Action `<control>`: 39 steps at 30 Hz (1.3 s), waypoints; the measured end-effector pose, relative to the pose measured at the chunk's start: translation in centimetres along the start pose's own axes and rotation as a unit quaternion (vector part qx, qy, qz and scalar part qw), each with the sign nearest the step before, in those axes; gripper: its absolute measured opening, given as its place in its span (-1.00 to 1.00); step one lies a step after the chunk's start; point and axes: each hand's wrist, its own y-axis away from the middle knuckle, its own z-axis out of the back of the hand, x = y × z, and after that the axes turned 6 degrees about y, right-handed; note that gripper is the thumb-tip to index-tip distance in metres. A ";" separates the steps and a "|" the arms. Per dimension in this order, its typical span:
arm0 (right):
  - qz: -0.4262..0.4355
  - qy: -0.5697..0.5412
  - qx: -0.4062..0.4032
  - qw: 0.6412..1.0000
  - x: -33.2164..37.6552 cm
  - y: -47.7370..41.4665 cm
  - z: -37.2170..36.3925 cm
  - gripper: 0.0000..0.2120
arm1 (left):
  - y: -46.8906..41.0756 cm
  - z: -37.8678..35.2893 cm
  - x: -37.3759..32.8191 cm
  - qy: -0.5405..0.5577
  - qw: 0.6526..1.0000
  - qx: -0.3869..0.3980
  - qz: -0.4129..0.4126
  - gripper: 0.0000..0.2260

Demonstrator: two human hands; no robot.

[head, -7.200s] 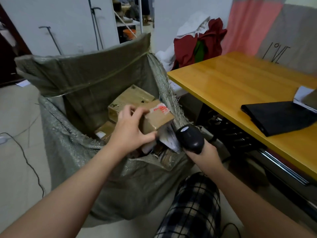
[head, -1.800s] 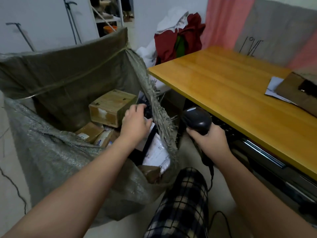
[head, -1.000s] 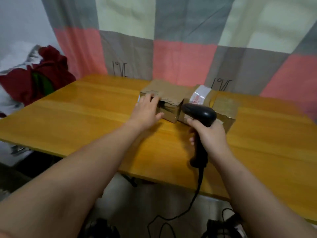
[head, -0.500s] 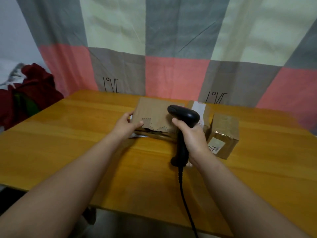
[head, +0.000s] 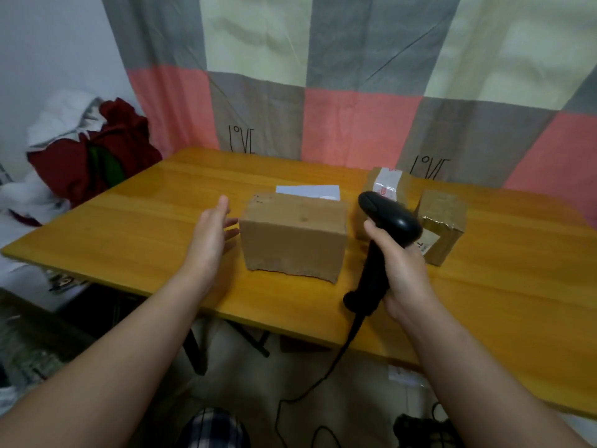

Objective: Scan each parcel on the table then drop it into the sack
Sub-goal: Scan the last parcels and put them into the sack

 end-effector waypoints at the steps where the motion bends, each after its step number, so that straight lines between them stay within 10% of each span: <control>1: -0.001 -0.019 -0.005 1.000 0.1 0.4 -0.1 -0.79 | 0.3 0.0 -0.1 -0.011 1.000 0.005 -0.001 -0.54; 25: 0.008 0.084 0.015 0.996 -1.8 5.0 -1.3 -0.79 | 5.6 0.6 2.0 -0.031 0.999 -0.030 0.021 -0.89; 34: -0.054 -0.018 0.017 0.998 -1.6 4.8 -1.8 -0.83 | 5.9 0.2 1.4 -0.207 0.975 -0.017 -0.073 -0.70; 39: -0.081 -0.039 -0.012 0.996 -0.9 4.3 -2.0 -0.79 | 2.8 1.0 -1.7 -0.357 0.922 0.142 -0.051 -0.04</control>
